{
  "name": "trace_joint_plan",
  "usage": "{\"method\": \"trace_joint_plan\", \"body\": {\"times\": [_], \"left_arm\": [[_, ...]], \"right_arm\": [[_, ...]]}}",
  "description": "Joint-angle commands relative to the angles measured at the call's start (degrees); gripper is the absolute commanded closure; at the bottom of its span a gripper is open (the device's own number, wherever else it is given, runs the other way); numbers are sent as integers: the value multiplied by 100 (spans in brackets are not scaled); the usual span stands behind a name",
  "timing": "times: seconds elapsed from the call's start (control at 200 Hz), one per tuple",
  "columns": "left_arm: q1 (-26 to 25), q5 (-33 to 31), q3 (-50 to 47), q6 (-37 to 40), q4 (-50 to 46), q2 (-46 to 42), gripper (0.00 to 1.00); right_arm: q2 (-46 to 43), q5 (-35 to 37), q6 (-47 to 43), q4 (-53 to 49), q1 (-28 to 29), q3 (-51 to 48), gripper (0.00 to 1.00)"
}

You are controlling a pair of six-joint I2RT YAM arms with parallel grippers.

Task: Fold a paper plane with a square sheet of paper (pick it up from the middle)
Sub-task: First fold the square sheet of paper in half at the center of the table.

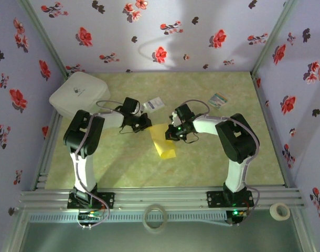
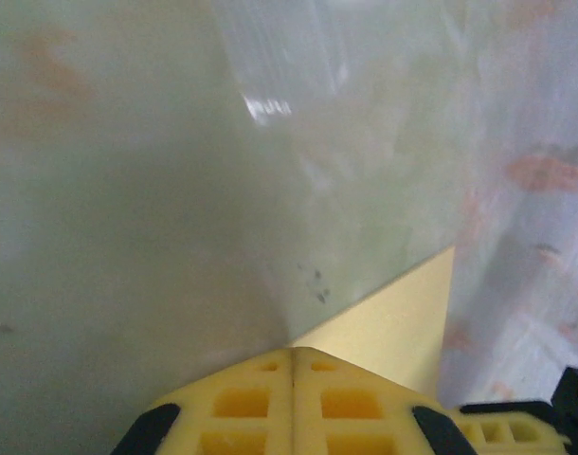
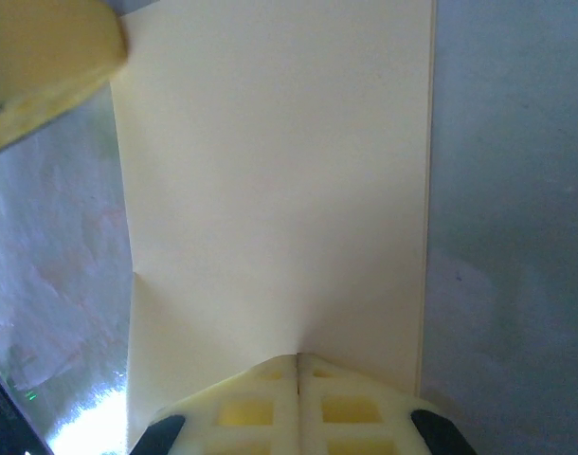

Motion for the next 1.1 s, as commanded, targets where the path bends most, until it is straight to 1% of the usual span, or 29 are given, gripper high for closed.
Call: {"method": "trace_joint_plan", "body": {"times": [0.0, 0.165, 0.325, 0.495, 0.58, 0.695, 0.77, 0.915, 0.985, 1.095], "left_arm": [[119, -790, 265, 48, -666, 230, 100], [102, -1021, 457, 101, -1035, 114, 100], [7, -1116, 530, 128, -1230, -384, 100], [-280, -1181, 389, 49, -1278, -985, 99], [-523, -1084, 266, -39, -1199, -1124, 100], [-846, -744, -33, -294, -782, -1182, 100], [-1057, -570, -332, -495, -289, -1199, 100], [-1198, -289, -863, -926, 485, -1174, 100], [-1211, -237, -1007, -1010, 605, -1193, 100], [-1214, -186, -1126, -992, 541, -1189, 100]], "right_arm": [[265, 734, -37, -666, -42, -330, 100], [254, 722, -29, -651, -42, -344, 100], [255, 727, -18, -646, -42, -348, 100], [230, 744, -19, -653, -42, -354, 100], [220, 739, -10, -623, -42, -361, 100], [220, 750, -10, -637, -42, -366, 100], [218, 748, -10, -619, -42, -370, 100], [250, 761, -10, -657, -42, -347, 100], [222, 771, -10, -645, -42, -361, 100], [236, 761, -10, -650, -42, -353, 100]]}}
